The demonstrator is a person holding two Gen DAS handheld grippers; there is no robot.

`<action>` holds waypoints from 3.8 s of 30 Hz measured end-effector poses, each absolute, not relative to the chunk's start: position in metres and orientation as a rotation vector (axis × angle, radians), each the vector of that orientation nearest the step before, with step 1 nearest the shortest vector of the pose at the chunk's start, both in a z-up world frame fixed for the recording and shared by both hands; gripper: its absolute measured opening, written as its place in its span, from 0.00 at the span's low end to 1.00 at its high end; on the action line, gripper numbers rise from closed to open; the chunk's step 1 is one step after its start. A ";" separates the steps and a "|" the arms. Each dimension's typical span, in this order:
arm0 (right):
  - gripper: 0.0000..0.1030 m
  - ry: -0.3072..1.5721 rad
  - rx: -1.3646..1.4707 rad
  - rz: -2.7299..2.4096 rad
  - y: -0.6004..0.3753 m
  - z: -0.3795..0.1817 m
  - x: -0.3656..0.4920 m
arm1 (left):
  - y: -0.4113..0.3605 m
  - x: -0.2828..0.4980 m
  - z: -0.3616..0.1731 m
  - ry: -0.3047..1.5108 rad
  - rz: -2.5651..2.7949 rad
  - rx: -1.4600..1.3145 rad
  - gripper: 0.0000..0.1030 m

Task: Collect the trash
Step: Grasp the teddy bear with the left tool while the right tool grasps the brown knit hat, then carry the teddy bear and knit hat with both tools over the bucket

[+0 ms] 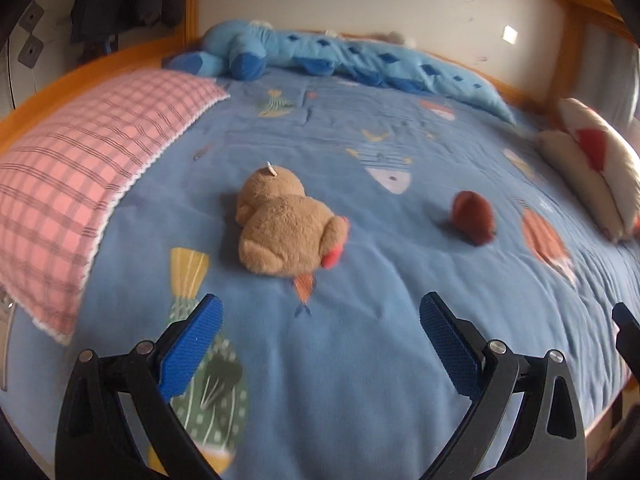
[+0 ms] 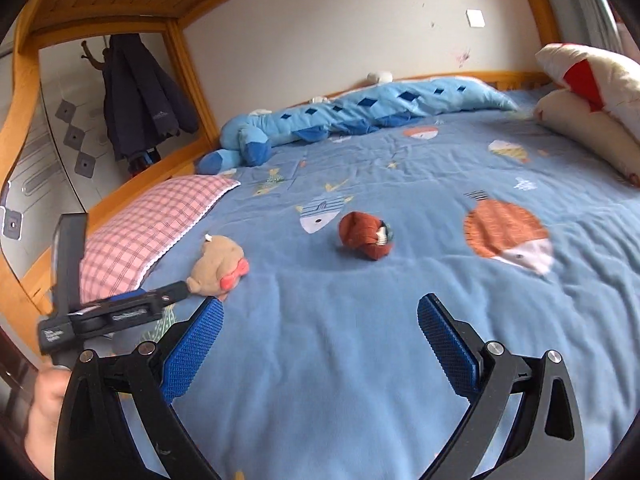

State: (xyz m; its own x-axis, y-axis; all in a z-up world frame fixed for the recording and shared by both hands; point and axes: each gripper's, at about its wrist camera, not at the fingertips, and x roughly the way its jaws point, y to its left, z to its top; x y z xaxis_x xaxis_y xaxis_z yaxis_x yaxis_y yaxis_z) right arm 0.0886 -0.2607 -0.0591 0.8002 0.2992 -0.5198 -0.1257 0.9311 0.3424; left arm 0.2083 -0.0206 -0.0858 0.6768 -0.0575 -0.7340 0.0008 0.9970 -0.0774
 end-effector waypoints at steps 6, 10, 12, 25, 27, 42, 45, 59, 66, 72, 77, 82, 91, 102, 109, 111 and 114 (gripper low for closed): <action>0.92 0.664 0.326 0.219 -0.253 -0.080 0.141 | -0.031 0.251 -0.104 0.879 -0.024 -0.072 0.96; 0.92 0.714 0.334 0.213 -0.253 -0.094 0.169 | -0.036 0.272 -0.113 0.896 -0.022 -0.048 0.96; 0.92 0.730 0.342 0.214 -0.254 -0.100 0.180 | -0.036 0.284 -0.119 0.907 -0.011 -0.043 0.96; 0.92 0.776 0.339 0.253 -0.248 -0.116 0.213 | -0.031 0.344 -0.146 0.929 0.202 0.111 0.96; 0.92 0.779 0.329 0.262 -0.245 -0.116 0.215 | -0.027 0.351 -0.149 0.938 0.212 0.115 0.96; 0.92 0.813 0.301 0.263 -0.240 -0.122 0.227 | -0.001 0.377 -0.163 0.987 0.066 0.050 0.83; 0.92 0.823 0.299 0.267 -0.239 -0.126 0.231 | 0.002 0.376 -0.160 0.965 0.048 0.037 0.79; 0.92 0.870 0.332 0.207 -0.263 -0.142 0.275 | -0.046 0.355 -0.130 0.897 -0.283 -0.080 0.78; 0.92 0.914 0.365 0.185 -0.273 -0.152 0.309 | -0.068 0.358 -0.135 0.913 -0.354 -0.053 0.78; 0.54 0.953 0.310 0.188 -0.268 -0.161 0.324 | -0.078 0.362 -0.140 0.927 -0.376 -0.028 0.78; 0.37 0.926 0.260 0.228 -0.263 -0.159 0.318 | -0.087 0.359 -0.140 0.929 -0.398 -0.016 0.78; 0.36 0.898 0.190 0.292 -0.247 -0.148 0.297 | -0.096 0.345 -0.128 0.906 -0.434 -0.004 0.78; 0.36 0.874 0.260 0.321 -0.270 -0.116 0.232 | -0.107 0.277 -0.089 0.874 -0.530 -0.001 0.78; 0.36 0.802 0.291 0.274 -0.316 -0.063 0.066 | -0.150 0.138 -0.054 0.839 -0.784 0.004 0.78; 0.37 0.761 0.366 0.151 -0.360 -0.054 -0.063 | -0.208 0.050 -0.068 0.855 -0.983 0.062 0.78; 0.37 0.751 0.399 0.090 -0.373 -0.055 -0.101 | -0.226 0.026 -0.075 0.863 -1.045 0.081 0.78; 0.37 0.742 0.435 -0.003 -0.392 -0.060 -0.153 | -0.259 -0.016 -0.087 0.886 -1.153 0.122 0.78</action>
State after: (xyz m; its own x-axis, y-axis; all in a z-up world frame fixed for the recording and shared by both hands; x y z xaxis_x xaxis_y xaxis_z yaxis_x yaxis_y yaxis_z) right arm -0.1529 -0.3915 -0.0599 0.7415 0.1489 -0.6543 0.1545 0.9110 0.3824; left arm -0.0155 -0.2590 -0.0867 0.1170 -0.7400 -0.6623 0.8306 0.4385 -0.3432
